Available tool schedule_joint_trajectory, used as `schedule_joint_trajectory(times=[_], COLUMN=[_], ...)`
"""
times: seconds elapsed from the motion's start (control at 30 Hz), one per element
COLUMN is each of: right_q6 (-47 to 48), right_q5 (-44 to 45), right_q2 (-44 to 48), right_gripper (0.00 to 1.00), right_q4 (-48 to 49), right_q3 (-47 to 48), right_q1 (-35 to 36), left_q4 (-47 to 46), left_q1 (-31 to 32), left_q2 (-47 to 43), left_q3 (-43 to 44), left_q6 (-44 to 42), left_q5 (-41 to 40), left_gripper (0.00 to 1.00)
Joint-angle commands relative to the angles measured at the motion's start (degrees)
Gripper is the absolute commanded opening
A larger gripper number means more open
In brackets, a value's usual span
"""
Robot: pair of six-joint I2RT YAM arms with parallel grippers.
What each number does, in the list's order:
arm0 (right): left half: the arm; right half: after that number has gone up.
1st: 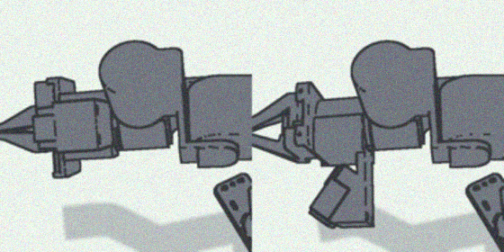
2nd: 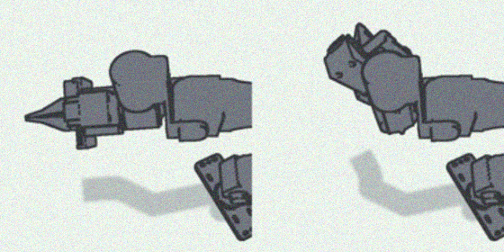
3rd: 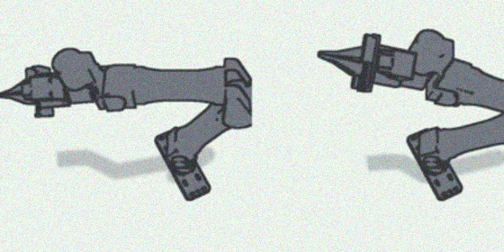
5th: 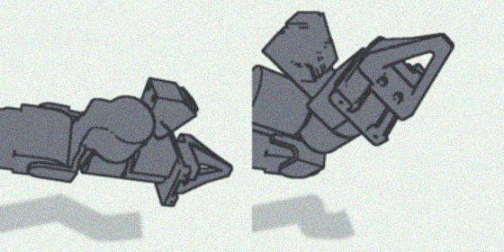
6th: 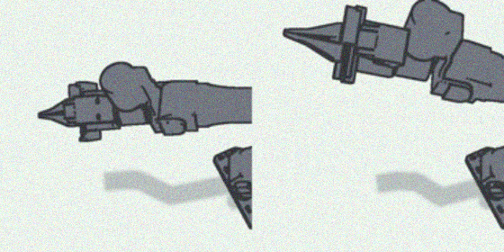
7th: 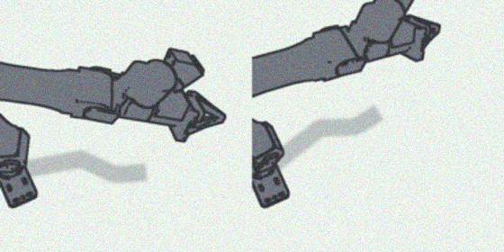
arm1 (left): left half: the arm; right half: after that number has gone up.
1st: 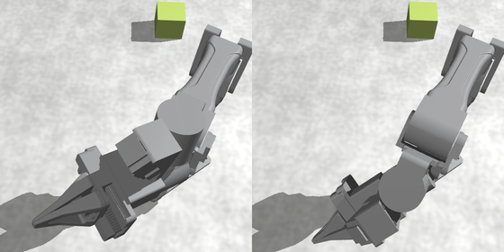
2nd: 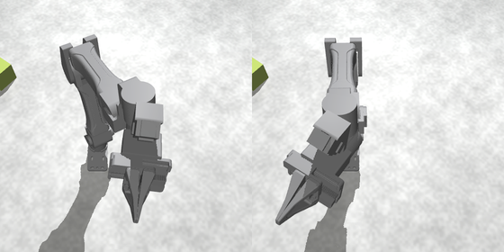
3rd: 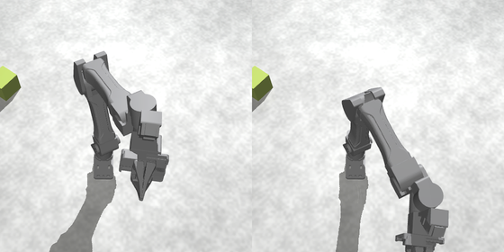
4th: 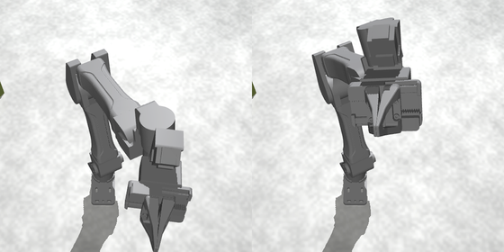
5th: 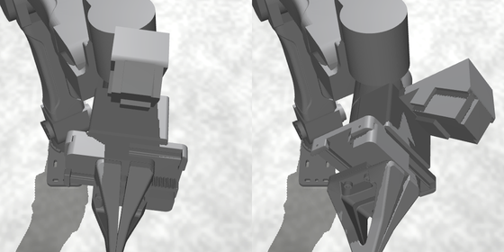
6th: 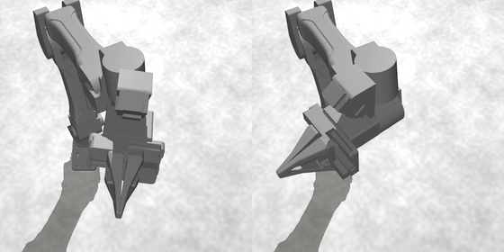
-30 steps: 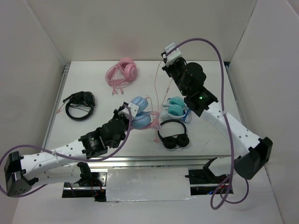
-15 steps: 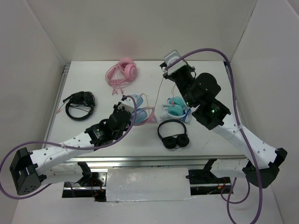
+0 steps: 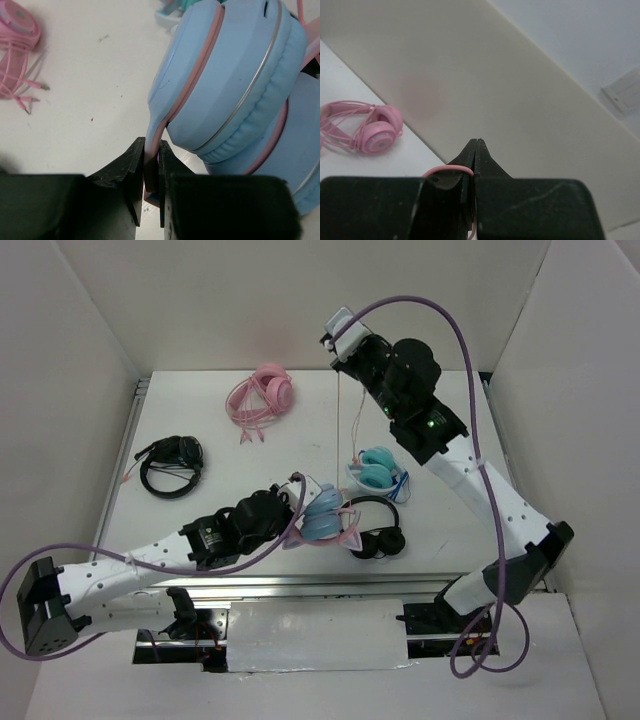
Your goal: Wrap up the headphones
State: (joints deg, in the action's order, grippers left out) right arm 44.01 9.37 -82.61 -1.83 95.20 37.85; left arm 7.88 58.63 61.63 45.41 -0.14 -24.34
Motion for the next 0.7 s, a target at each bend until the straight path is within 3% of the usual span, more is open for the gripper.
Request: schedule_joint_trajectory(times=[0.0,0.17,0.33,0.5,0.67], right_q6=[-6.21,-12.52,-22.1,-33.35,-42.86], right_q5=[-7.33,-16.74,-28.51,-28.61,-30.81], right_q2=[-4.13,-10.71,-12.58,-10.65,-1.25], right_gripper=[0.0,0.0,0.0,0.0,0.0], right_q4=[-2.83,-7.57,-5.48,1.54,16.04], right_q3=[6.22,6.05,-2.02,-14.23,-36.02], right_q1=[-4.17,-11.55,-15.61,-15.43,-13.94], left_q4=[-2.52,-4.88,-9.09,-19.3,-19.22], left_q1=[2.36,3.51,3.51,3.42,3.24], left_q2=[-4.84,-14.76,-24.61,-29.11,-22.35], left_q3=[-0.58,-2.86,-4.18,-3.84,6.08], left_q6=[-3.28,-4.69,-6.36,-3.11,2.42], left_q5=[6.4,11.14,15.03,-0.16,-17.91], left_gripper=[0.0,0.0,0.0,0.0,0.0])
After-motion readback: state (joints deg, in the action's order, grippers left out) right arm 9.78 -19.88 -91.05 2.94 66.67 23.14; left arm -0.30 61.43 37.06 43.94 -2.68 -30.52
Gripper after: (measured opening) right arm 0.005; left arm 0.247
